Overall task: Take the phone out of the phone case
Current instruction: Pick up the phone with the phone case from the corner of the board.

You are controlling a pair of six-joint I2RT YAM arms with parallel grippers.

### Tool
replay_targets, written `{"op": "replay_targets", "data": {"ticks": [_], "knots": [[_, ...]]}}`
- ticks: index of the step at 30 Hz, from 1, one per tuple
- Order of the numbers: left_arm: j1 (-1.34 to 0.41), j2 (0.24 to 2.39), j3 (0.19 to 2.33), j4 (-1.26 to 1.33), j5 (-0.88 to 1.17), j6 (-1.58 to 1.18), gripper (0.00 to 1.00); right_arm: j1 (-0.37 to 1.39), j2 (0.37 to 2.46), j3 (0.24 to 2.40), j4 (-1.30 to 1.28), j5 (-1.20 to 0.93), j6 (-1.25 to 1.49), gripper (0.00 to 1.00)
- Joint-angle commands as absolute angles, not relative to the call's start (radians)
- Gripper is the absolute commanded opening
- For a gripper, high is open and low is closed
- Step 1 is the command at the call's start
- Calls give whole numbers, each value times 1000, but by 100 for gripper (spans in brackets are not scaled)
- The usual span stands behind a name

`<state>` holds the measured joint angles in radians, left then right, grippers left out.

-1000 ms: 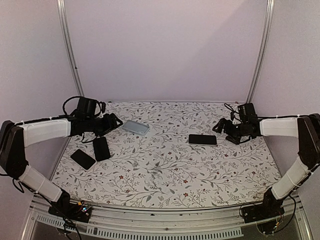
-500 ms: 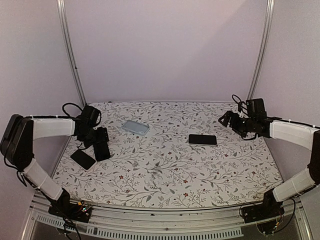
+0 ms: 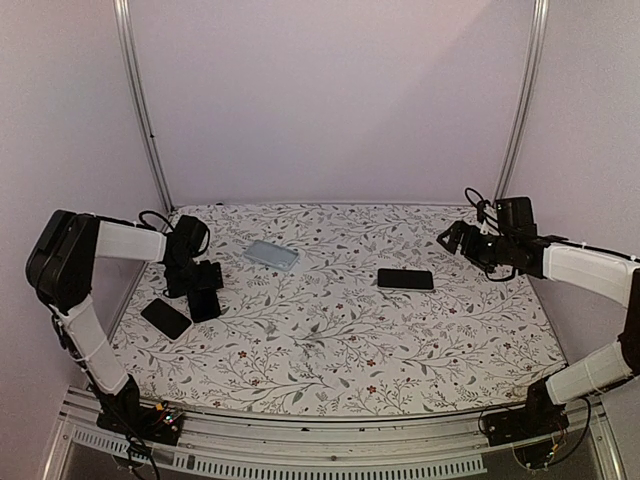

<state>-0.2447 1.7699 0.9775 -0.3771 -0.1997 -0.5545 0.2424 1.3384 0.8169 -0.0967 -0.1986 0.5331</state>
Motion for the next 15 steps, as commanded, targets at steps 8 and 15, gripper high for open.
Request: {"op": "replay_targets", "data": {"ticks": [8,15], "knots": [[-252,1851,1040,-412,-263,-535,98,248,1297,776,-35,-283,518,99],[-279,1879,1049,-424,-266,-532,95,248,1264,726,45,-323,536,99]]}}
